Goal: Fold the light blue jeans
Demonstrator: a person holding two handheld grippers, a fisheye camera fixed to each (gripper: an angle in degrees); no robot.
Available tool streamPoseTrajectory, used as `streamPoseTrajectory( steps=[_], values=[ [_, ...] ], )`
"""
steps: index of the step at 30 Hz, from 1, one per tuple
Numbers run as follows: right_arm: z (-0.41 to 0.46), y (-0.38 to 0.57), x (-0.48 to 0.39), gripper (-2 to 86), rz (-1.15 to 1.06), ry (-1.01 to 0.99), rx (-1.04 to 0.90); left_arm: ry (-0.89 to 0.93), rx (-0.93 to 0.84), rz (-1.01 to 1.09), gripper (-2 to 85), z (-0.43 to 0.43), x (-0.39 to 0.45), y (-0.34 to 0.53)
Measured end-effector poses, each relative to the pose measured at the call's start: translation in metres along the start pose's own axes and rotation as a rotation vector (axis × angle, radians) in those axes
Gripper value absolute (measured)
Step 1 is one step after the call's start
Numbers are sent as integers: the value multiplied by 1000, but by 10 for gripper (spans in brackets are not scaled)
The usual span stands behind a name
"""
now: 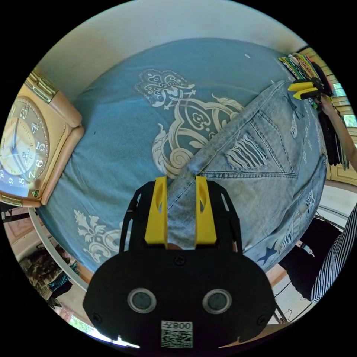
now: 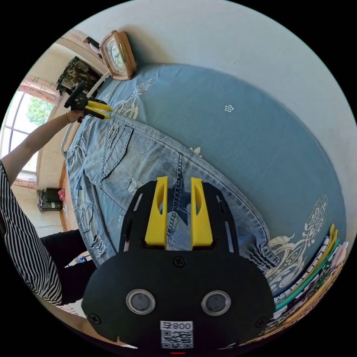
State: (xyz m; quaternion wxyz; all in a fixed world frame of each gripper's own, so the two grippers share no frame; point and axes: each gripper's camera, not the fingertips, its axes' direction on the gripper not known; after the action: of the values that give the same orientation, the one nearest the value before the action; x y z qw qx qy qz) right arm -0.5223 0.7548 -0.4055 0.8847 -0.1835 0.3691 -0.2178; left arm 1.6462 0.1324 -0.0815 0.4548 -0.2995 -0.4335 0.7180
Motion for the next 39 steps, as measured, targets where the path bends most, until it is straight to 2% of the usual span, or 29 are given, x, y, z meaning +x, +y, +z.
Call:
streamPoseTrajectory(
  steps=[14,19,23,27,39],
  values=[
    [-15,-51,-14,109,-180,189,-218,-34,-46,48,101,-16,35,-34],
    [-23,-51,-24,99,-209,192,-220,-36,-53,34,94,-16,45,-40],
    [-31,-48,-38,48,-225,196,-245,-7,-47,-17,51,-15,56,-43],
    [-43,-42,-47,16,-198,170,-273,-58,-70,-28,33,-15,70,-46],
    [-138,52,-117,5,-148,164,-92,-61,150,-65,18,-76,114,14]
  ],
)
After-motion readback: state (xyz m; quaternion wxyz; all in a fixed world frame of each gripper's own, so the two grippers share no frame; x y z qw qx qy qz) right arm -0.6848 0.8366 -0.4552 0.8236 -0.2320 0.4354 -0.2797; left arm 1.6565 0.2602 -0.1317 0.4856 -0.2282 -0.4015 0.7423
